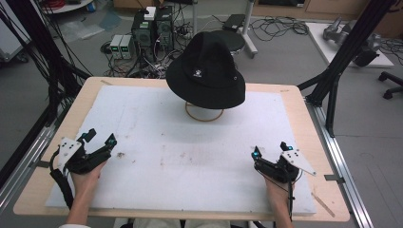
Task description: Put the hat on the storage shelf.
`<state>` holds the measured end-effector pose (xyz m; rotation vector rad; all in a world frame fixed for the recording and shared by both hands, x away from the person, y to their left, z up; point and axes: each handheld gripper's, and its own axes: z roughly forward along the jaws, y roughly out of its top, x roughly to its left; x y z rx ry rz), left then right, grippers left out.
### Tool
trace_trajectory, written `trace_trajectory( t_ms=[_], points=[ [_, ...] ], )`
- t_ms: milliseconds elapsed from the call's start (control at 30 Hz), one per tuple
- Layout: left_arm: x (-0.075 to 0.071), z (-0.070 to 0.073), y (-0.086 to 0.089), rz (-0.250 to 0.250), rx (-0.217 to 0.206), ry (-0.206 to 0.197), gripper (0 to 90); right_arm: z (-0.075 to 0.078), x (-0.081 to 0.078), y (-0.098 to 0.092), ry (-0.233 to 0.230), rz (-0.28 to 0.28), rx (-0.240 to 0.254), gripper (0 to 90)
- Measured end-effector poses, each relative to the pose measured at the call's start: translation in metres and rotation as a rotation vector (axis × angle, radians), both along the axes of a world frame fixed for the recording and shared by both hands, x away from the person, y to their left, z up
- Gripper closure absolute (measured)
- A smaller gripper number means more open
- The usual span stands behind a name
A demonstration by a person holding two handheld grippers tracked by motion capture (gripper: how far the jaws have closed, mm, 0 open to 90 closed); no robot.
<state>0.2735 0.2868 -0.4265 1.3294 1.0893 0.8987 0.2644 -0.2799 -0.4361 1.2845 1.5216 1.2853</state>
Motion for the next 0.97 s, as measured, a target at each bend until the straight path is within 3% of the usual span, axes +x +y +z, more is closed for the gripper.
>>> trace_trajectory(
  t_ms=[167,967],
  points=[
    [-0.0012,-0.0006,0.0018,-0.002,-0.018,0.0,25.3,-0.0001,-0.0001,0.0006,0.005,0.004,0.004,1.9],
    [-0.0016,-0.001,-0.0009,-0.009,-0.011,0.014,22.3,-0.0011,0.0004,0.0008,0.016,0.008,0.002,1.9]
  ],
)
